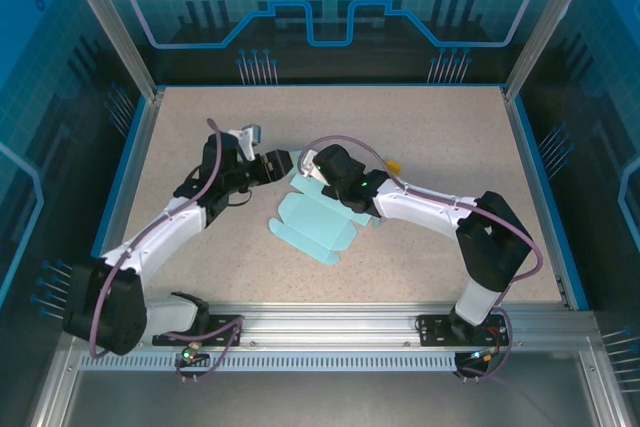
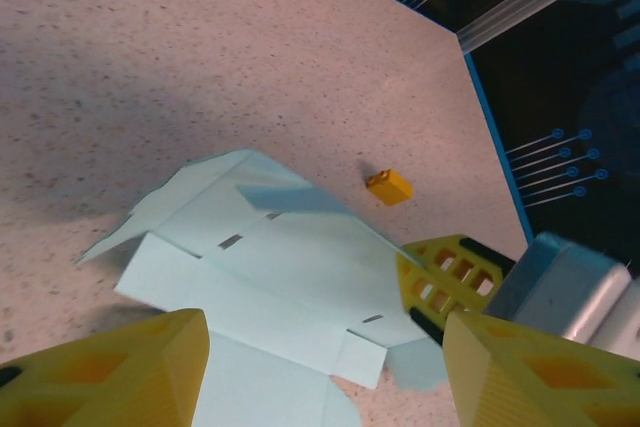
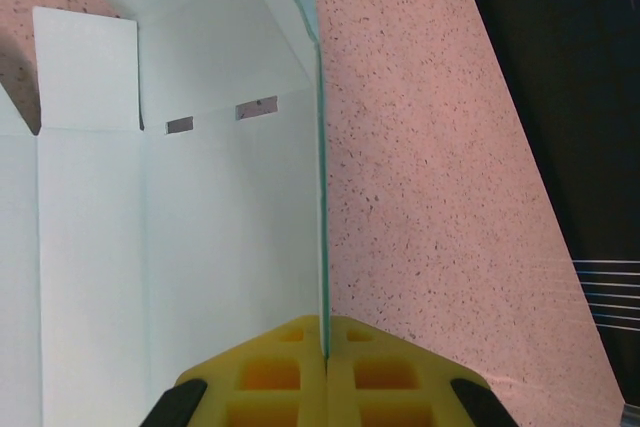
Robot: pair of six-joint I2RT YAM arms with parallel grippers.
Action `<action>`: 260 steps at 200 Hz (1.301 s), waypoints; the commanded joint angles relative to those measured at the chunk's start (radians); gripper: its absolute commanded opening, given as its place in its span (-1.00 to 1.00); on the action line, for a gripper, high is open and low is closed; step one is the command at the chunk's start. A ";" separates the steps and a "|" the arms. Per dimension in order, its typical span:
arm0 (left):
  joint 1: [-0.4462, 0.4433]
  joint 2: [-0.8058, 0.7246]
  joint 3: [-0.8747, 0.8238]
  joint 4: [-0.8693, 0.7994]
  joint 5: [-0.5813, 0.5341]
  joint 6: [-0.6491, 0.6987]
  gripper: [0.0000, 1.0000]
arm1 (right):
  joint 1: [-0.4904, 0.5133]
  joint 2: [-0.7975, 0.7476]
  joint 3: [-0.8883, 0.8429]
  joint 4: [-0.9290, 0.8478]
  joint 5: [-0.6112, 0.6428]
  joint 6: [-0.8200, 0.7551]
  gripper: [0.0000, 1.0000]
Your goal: Fold the paper box
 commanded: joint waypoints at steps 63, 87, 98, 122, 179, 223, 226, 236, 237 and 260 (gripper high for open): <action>0.012 0.220 0.198 0.034 0.138 -0.090 0.22 | -0.006 -0.062 -0.041 0.016 -0.031 0.022 -1.00; 0.010 0.267 0.229 0.031 0.160 -0.099 0.21 | -0.007 -0.065 -0.044 0.026 -0.041 0.021 -1.00; 0.008 0.282 0.236 0.032 0.170 -0.103 0.20 | -0.007 -0.063 -0.041 0.026 -0.041 0.019 -1.00; -0.004 0.292 0.235 0.036 0.176 -0.101 0.19 | -0.007 -0.061 -0.038 0.030 -0.045 0.017 -1.00; -0.033 0.303 0.214 0.025 0.190 -0.103 0.18 | -0.005 -0.055 -0.024 0.035 -0.053 0.021 -1.00; -0.039 0.304 0.209 0.018 0.194 -0.106 0.18 | -0.006 -0.050 -0.018 0.039 -0.051 0.019 -1.00; -0.039 0.305 0.210 0.016 0.192 -0.106 0.18 | -0.006 -0.050 -0.018 0.041 -0.051 0.019 -1.00; -0.038 0.309 0.213 0.002 0.187 -0.109 0.18 | -0.006 -0.050 -0.020 0.044 -0.051 0.019 -1.00; -0.039 0.309 0.214 0.000 0.187 -0.110 0.18 | -0.006 -0.050 -0.021 0.044 -0.051 0.019 -1.00; -0.039 0.319 0.223 -0.021 0.174 -0.118 0.18 | -0.005 -0.050 -0.019 0.050 -0.054 0.024 -1.00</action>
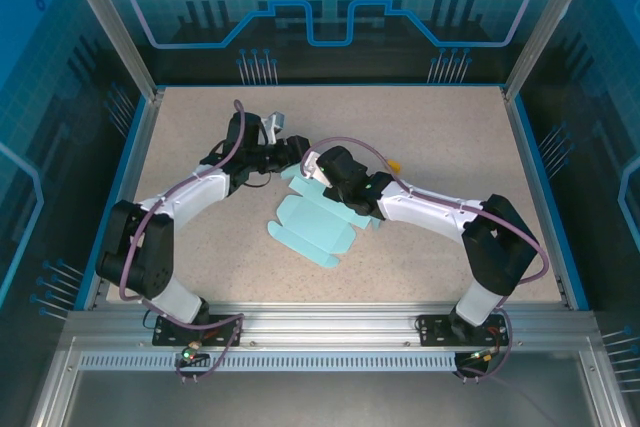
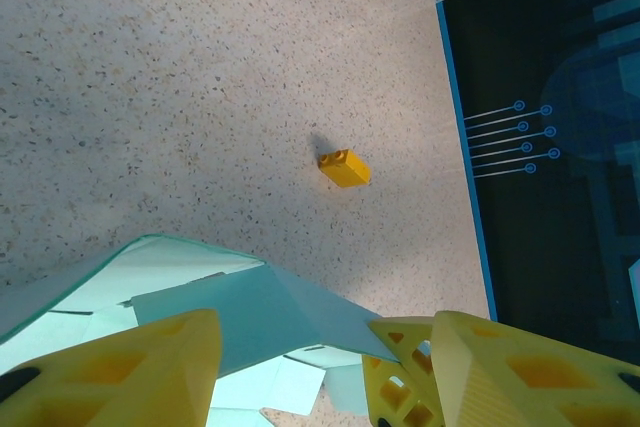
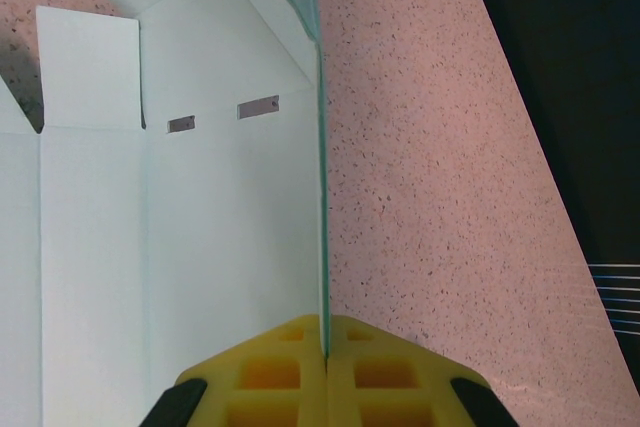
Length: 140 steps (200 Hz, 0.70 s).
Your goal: Fold the paper box
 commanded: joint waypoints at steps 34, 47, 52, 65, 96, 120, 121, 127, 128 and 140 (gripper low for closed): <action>-0.017 0.038 0.038 -0.061 0.017 -0.017 0.19 | 0.002 -0.012 0.016 0.047 -0.020 0.017 -1.00; -0.018 0.046 0.050 -0.078 0.021 -0.014 0.19 | 0.004 -0.008 0.019 0.047 -0.017 0.018 -1.00; -0.018 0.049 0.053 -0.081 0.028 -0.017 0.19 | 0.004 -0.007 0.020 0.048 -0.016 0.017 -1.00; -0.020 0.054 0.058 -0.081 0.040 -0.027 0.19 | 0.006 -0.004 0.022 0.050 -0.015 0.018 -1.00; -0.032 0.063 0.061 -0.059 0.058 -0.060 0.19 | 0.013 0.011 0.038 0.051 -0.015 0.023 -1.00; -0.039 0.069 0.061 -0.034 0.076 -0.090 0.17 | 0.021 0.024 0.050 0.048 -0.012 0.021 -1.00; -0.039 0.069 0.061 -0.033 0.076 -0.090 0.17 | 0.021 0.025 0.051 0.048 -0.012 0.021 -1.00; -0.042 0.069 0.061 -0.030 0.076 -0.096 0.16 | 0.021 0.026 0.052 0.048 -0.010 0.021 -1.00; -0.043 0.070 0.061 -0.029 0.077 -0.096 0.16 | 0.022 0.026 0.053 0.048 -0.010 0.021 -1.00; -0.048 0.071 0.062 -0.029 0.076 -0.097 0.15 | 0.022 0.028 0.056 0.048 -0.011 0.021 -1.00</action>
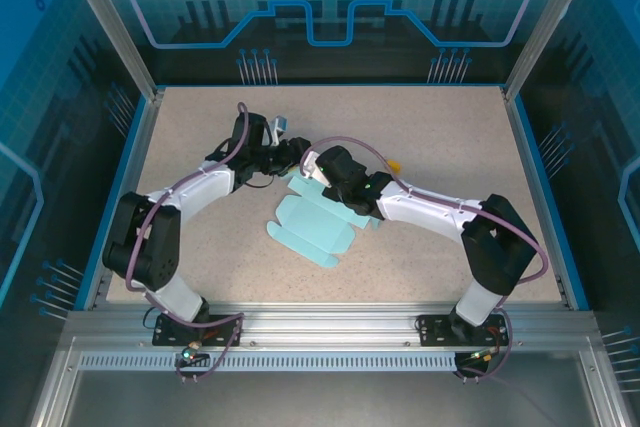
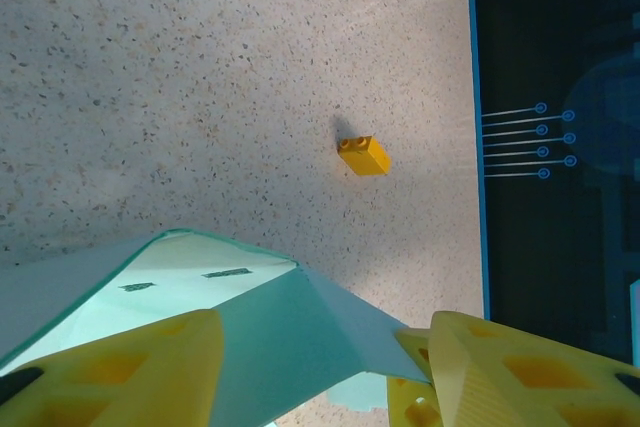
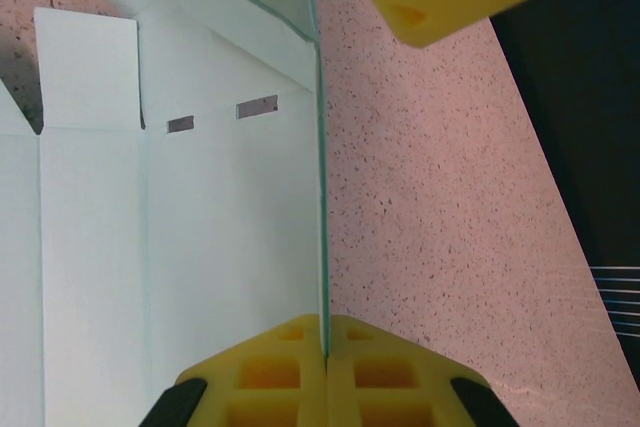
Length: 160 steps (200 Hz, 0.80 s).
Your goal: Fold the paper box
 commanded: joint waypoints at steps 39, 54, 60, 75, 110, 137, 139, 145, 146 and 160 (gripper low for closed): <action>-0.050 0.020 0.025 0.014 0.078 -0.036 0.11 | 0.019 0.020 0.057 0.046 -0.007 0.017 -1.00; -0.052 0.019 0.024 0.027 0.088 -0.052 0.07 | 0.020 0.022 0.061 0.046 -0.006 0.015 -1.00; -0.053 0.018 0.023 0.033 0.092 -0.059 0.06 | 0.020 0.022 0.062 0.044 -0.008 0.016 -1.00; -0.055 0.016 0.028 0.040 0.102 -0.072 0.01 | 0.023 0.028 0.064 0.043 -0.006 0.016 -1.00; -0.060 0.014 0.039 0.025 0.109 -0.082 -0.06 | 0.023 0.037 0.071 0.041 0.002 0.016 -1.00; -0.070 0.016 0.041 0.013 0.119 -0.094 -0.07 | 0.023 0.039 0.081 0.039 0.009 0.017 -1.00; -0.071 0.016 0.041 0.012 0.119 -0.095 -0.07 | 0.023 0.039 0.082 0.038 0.008 0.017 -1.00; -0.072 0.017 0.041 0.010 0.121 -0.100 -0.07 | 0.024 0.039 0.085 0.039 0.009 0.017 -1.00; -0.073 0.016 0.041 0.010 0.122 -0.100 -0.07 | 0.024 0.038 0.085 0.039 0.009 0.017 -1.00; -0.076 0.016 0.041 0.008 0.135 -0.111 -0.06 | 0.021 0.040 0.089 0.041 0.014 0.017 -1.00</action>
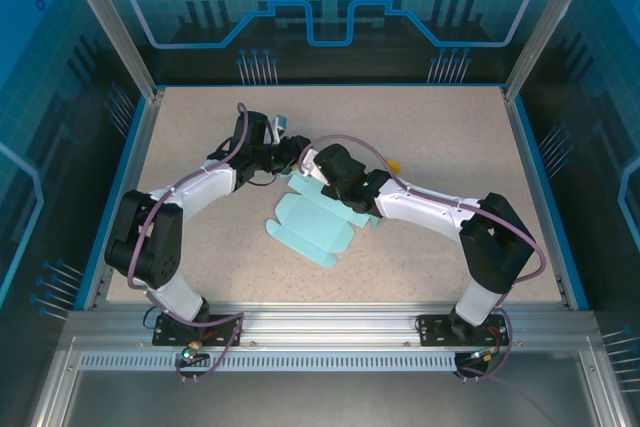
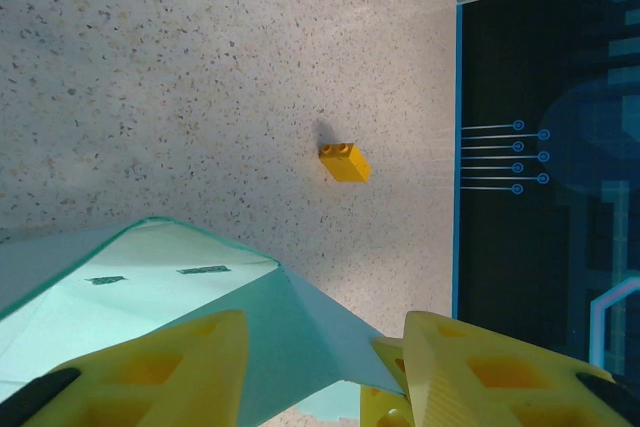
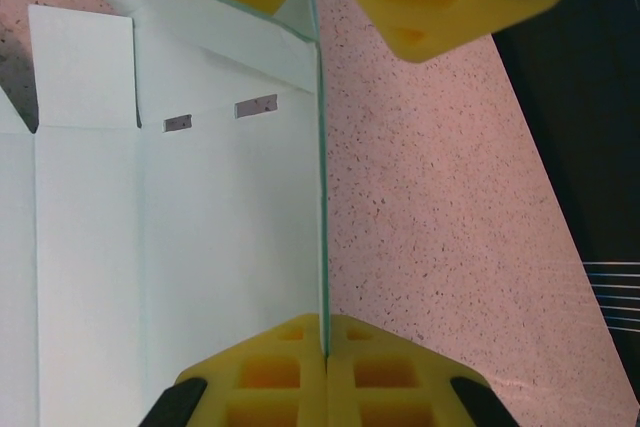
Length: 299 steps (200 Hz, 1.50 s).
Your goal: Fold the paper box
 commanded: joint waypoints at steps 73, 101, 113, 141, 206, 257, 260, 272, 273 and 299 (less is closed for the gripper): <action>-0.011 -0.037 0.027 -0.068 0.070 0.023 -0.02 | 0.000 -0.009 0.006 0.071 -0.039 -0.019 -1.00; 0.028 -0.040 0.028 -0.091 0.055 0.056 0.01 | -0.011 -0.053 -0.038 0.080 -0.094 -0.044 -1.00; 0.041 -0.040 0.026 -0.091 0.051 0.064 0.02 | -0.018 -0.070 -0.053 0.083 -0.115 -0.050 -1.00; 0.048 -0.038 0.032 -0.117 0.031 0.099 0.05 | -0.031 -0.091 -0.066 0.078 -0.155 -0.070 -1.00; 0.048 -0.044 0.014 -0.090 0.067 0.070 0.04 | -0.042 -0.078 -0.030 0.039 -0.191 -0.085 -1.00; 0.043 -0.087 -0.037 -0.047 0.111 0.020 -0.03 | -0.044 -0.040 0.019 0.017 -0.167 -0.050 -1.00; 0.043 -0.091 -0.039 -0.047 0.112 0.020 -0.04 | -0.045 -0.037 0.022 0.016 -0.164 -0.049 -1.00; 0.042 -0.104 -0.050 -0.044 0.118 0.014 -0.04 | -0.045 -0.027 0.033 0.008 -0.159 -0.045 -1.00; 0.042 -0.104 -0.050 -0.043 0.117 0.013 -0.04 | -0.046 -0.026 0.033 0.008 -0.158 -0.045 -1.00; 0.040 -0.125 -0.076 -0.032 0.124 -0.003 -0.02 | -0.050 -0.020 0.038 0.008 -0.165 -0.040 -1.00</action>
